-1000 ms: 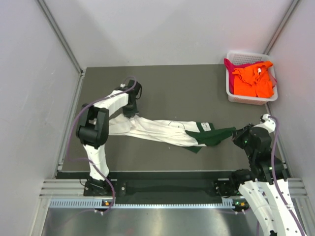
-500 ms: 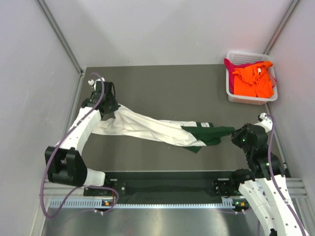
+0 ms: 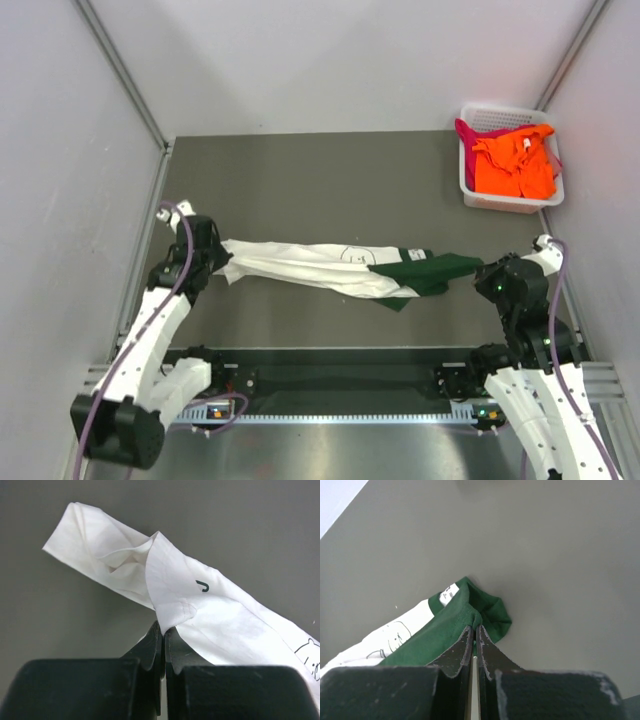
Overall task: Fold and stack the t-shirts
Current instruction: Flatten the tshirt out
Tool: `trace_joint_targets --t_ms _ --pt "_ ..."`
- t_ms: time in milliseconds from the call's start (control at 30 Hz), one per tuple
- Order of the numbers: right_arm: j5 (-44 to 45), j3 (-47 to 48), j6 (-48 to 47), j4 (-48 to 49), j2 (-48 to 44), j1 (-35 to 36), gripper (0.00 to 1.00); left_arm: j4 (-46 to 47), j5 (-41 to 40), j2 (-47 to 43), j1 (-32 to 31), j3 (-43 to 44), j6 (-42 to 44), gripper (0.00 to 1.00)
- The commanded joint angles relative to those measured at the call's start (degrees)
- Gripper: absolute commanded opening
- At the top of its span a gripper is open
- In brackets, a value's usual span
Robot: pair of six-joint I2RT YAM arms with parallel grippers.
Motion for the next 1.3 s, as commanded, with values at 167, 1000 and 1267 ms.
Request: trace_joint_targets --t_ms 167,1000,1267 --pt "1.2 0.2 1.8 0.1 -0.9 -0.9 0.0 1.4 -2.2 -11.4 0.1 -5.8 -2.6 0.0" --pt "-0.2 -0.7 1.8 0.4 -1.0 -0.9 0.0 -1.8 0.1 -2.6 0.1 -7.4 -6.2 0.51" --pt "-1.0 -1.1 2.7 1.3 -0.9 -0.9 0.0 -2.3 2.4 -1.7 0.1 -9.6 -11.1 0.48"
